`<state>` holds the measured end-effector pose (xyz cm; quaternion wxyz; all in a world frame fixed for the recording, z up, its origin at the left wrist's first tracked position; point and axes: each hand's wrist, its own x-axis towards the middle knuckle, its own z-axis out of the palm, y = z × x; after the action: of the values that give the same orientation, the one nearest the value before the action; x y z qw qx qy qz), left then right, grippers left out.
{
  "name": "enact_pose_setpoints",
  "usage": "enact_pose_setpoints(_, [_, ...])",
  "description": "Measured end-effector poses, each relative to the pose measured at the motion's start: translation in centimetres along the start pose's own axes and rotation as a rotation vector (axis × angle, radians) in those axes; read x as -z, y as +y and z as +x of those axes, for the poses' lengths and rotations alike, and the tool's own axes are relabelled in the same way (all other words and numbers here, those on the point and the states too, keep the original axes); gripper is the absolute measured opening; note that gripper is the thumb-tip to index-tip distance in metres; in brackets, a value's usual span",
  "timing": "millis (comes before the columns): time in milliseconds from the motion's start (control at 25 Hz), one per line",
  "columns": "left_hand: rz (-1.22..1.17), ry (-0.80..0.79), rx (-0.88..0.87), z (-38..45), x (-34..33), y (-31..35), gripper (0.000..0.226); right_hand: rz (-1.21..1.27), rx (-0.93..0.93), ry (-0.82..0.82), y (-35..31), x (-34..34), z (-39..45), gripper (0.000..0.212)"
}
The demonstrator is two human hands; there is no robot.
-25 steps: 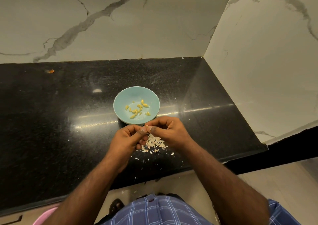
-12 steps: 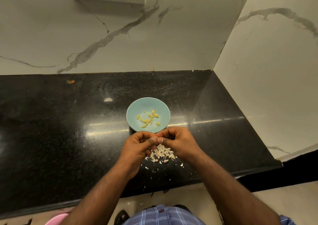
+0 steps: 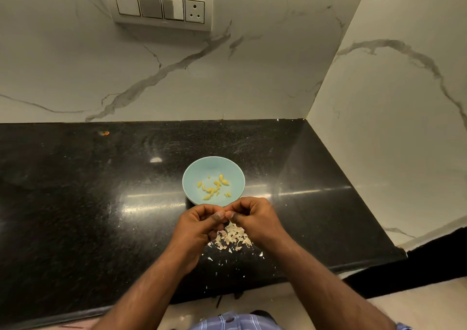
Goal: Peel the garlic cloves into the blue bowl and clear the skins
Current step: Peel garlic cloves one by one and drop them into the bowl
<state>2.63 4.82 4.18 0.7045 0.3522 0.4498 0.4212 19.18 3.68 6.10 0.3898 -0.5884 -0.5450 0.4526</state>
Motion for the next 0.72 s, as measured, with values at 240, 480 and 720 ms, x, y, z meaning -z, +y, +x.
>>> enact_pose_setpoints(240, [0.002,0.015,-0.005,0.13,0.48,-0.06,0.027,0.028,-0.044,0.0,-0.04,-0.19,0.09,0.01])
enact_pose_setpoints(480, [0.056,0.031,0.004,0.12,0.23,-0.17,0.014,-0.275,0.026,0.083,-0.29,-0.64,-0.02,0.008])
enact_pose_setpoints(720, [0.062,0.07,0.005,0.51,0.42,-0.27,0.009,-0.362,0.075,0.056,-0.35,-0.42,0.06,0.007])
